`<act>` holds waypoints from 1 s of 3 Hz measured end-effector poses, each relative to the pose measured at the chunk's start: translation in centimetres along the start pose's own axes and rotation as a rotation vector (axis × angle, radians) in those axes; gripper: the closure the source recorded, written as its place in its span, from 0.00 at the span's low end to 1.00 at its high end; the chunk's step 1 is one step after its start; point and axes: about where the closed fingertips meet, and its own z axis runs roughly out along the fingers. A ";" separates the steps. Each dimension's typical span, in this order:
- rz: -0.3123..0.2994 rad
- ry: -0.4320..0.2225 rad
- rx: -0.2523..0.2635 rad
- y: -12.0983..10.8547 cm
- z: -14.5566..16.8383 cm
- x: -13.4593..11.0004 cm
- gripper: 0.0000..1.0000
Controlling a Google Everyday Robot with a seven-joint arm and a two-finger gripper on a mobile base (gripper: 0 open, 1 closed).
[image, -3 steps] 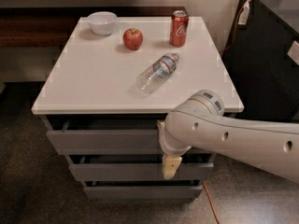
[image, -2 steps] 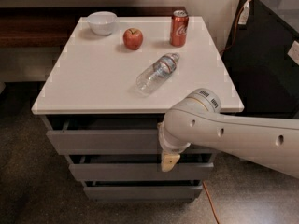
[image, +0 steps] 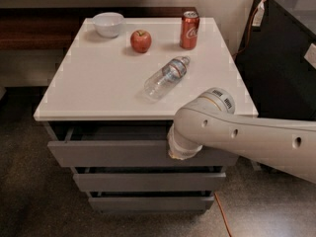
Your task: Place water bottle into top drawer
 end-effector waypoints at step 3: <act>-0.042 -0.028 -0.039 1.9 -2.6 -0.9 1.00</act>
Offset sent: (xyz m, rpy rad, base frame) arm -0.0506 0.0105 0.0285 0.0109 0.0691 0.1263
